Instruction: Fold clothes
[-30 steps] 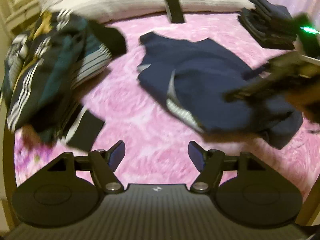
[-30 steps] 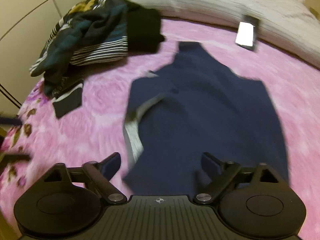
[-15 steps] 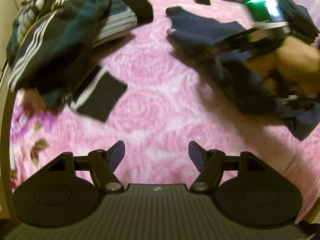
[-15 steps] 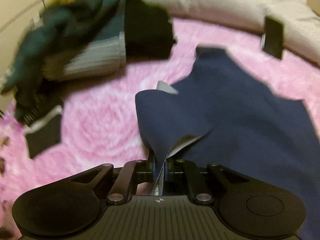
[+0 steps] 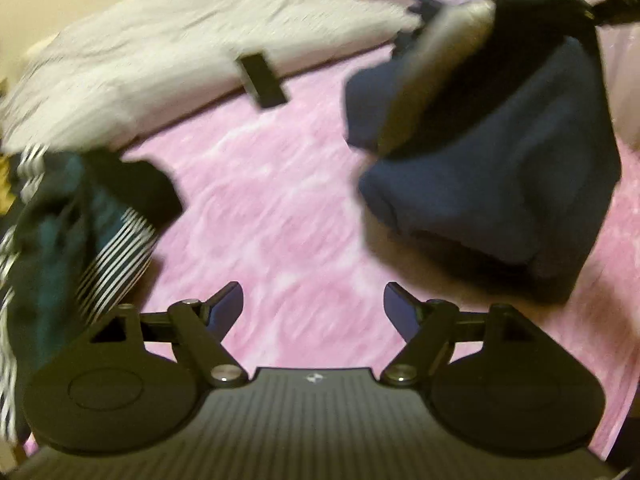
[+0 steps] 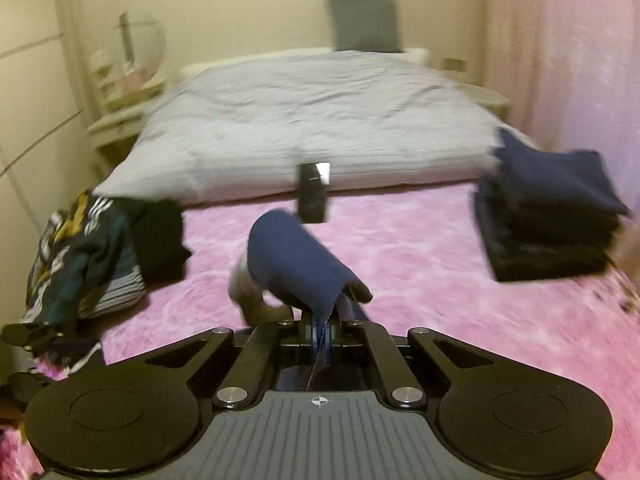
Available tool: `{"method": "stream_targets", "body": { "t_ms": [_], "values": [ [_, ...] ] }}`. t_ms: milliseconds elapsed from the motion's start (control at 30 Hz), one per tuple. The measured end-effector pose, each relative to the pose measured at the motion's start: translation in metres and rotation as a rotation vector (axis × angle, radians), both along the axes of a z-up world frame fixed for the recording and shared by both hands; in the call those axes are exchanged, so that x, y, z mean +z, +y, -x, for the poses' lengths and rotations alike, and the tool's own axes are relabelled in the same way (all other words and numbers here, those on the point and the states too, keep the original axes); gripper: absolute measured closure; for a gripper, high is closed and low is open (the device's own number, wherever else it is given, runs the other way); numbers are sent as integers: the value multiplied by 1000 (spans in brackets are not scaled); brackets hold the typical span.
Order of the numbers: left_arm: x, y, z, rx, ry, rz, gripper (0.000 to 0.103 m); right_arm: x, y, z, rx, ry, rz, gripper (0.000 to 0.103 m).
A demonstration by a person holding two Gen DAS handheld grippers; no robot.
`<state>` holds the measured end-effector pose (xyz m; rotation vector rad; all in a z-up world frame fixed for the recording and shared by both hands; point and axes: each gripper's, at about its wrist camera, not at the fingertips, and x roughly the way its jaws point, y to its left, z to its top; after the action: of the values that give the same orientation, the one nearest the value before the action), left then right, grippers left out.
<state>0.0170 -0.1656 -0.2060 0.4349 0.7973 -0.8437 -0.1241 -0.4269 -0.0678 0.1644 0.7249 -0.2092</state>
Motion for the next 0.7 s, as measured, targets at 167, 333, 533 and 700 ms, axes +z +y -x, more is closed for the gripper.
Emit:
{"method": "stream_targets", "body": {
  "t_ms": [167,333,533,700],
  "values": [
    [5,-71,21,-120,-61,32,25,14,-34,62,-67,1,-28,102],
    [12,-139,32,-201,-103,54,25,28,-69,123,-133,3,-55,102],
    [9,-208,47,-331,-137,-17,24,-42,-121,208,-398,85,-236,102],
    [-2,-275,79,-567,-209,-108,24,-110,-156,275,-645,142,-430,103]
  ]
}}
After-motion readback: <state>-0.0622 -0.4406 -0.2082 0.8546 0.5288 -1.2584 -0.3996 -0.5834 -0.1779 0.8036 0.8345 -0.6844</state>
